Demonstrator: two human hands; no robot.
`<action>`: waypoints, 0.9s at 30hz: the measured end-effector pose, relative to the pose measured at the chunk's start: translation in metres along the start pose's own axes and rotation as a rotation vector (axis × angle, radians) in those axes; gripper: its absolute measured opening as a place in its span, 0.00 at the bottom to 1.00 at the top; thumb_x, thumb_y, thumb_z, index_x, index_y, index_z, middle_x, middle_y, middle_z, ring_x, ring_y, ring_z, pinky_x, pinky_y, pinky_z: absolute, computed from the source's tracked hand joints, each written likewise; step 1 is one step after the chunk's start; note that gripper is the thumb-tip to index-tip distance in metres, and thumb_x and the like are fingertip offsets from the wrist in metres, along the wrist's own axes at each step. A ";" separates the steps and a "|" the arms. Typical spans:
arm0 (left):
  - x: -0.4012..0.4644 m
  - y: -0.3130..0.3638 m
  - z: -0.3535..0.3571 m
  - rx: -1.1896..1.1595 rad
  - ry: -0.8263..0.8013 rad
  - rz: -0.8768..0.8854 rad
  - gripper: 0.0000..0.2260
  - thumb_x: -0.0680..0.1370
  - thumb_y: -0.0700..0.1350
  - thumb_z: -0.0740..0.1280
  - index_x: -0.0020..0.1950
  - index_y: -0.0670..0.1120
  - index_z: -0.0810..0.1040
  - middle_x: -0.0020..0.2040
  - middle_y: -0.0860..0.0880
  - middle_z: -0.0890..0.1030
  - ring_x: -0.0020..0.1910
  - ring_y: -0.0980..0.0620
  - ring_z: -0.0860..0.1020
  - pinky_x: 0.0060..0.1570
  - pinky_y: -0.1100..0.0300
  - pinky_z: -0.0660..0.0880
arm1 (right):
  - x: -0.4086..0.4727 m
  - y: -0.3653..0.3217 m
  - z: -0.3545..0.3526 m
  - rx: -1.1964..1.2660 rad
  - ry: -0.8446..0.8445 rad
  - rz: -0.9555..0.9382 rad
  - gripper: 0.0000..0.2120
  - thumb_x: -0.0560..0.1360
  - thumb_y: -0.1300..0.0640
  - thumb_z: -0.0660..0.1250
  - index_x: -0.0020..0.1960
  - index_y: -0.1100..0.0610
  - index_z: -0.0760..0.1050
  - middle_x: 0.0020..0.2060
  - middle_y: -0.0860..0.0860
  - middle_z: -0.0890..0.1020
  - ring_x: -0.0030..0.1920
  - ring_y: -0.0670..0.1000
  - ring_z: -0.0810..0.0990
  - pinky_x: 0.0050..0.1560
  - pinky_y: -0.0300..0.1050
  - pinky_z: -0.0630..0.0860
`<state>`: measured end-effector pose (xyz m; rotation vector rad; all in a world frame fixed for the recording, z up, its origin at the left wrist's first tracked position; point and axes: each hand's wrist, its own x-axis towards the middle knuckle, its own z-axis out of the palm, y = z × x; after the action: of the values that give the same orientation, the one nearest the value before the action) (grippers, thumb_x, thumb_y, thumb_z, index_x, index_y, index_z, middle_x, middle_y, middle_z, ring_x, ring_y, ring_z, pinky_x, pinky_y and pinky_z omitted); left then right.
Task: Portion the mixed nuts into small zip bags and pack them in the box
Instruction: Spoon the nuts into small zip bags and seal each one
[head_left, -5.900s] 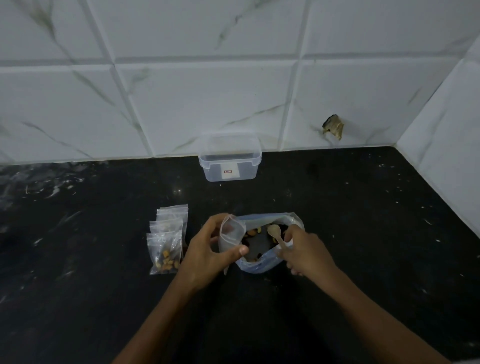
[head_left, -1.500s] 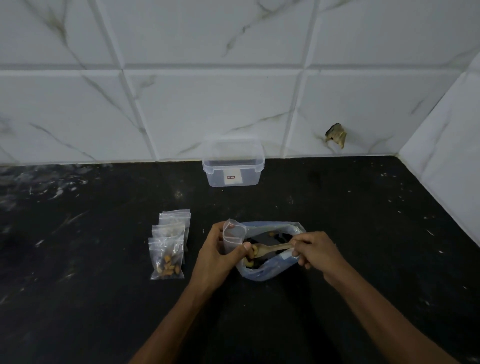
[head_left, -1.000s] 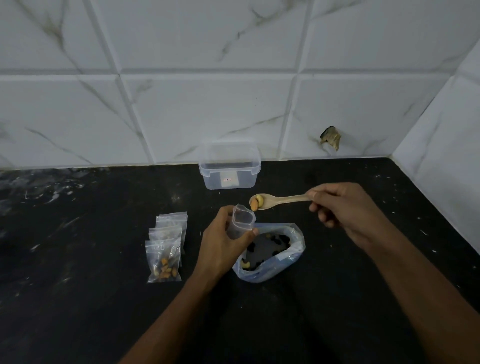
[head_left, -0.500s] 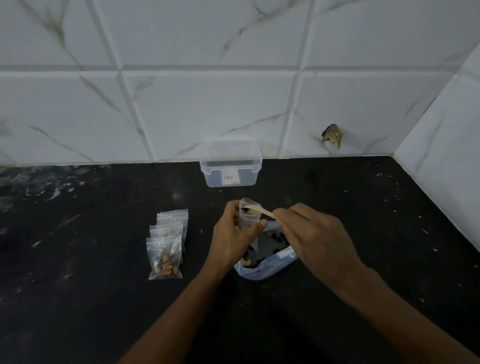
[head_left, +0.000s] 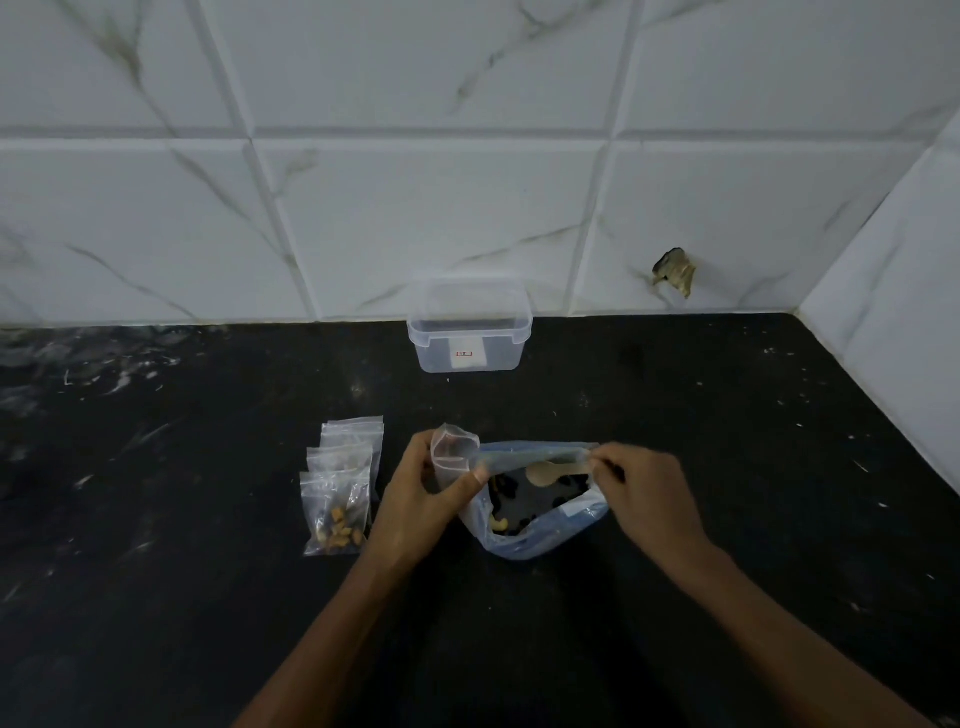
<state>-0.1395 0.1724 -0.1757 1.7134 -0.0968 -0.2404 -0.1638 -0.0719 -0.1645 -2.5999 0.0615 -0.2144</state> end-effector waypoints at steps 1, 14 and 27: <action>-0.002 -0.002 0.001 -0.001 -0.011 -0.010 0.23 0.67 0.58 0.72 0.61 0.58 0.73 0.56 0.57 0.80 0.55 0.62 0.79 0.49 0.63 0.77 | -0.001 0.003 0.009 -0.013 -0.015 0.027 0.06 0.78 0.59 0.64 0.51 0.54 0.80 0.39 0.48 0.81 0.37 0.41 0.78 0.38 0.36 0.75; 0.001 -0.013 0.009 -0.076 -0.070 -0.068 0.21 0.71 0.52 0.74 0.61 0.59 0.73 0.59 0.55 0.80 0.57 0.54 0.80 0.54 0.51 0.81 | -0.017 0.000 0.031 0.197 -0.215 0.117 0.09 0.79 0.59 0.63 0.51 0.54 0.81 0.36 0.46 0.81 0.32 0.41 0.78 0.35 0.33 0.74; 0.001 -0.005 0.006 -0.028 -0.018 0.002 0.19 0.70 0.56 0.75 0.57 0.65 0.74 0.58 0.56 0.80 0.57 0.57 0.80 0.55 0.50 0.80 | -0.001 0.005 -0.002 0.615 -0.297 0.642 0.07 0.78 0.61 0.63 0.50 0.56 0.80 0.38 0.55 0.82 0.32 0.47 0.76 0.30 0.37 0.71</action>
<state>-0.1404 0.1677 -0.1812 1.6832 -0.1075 -0.2543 -0.1647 -0.0772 -0.1652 -1.8582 0.6083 0.3354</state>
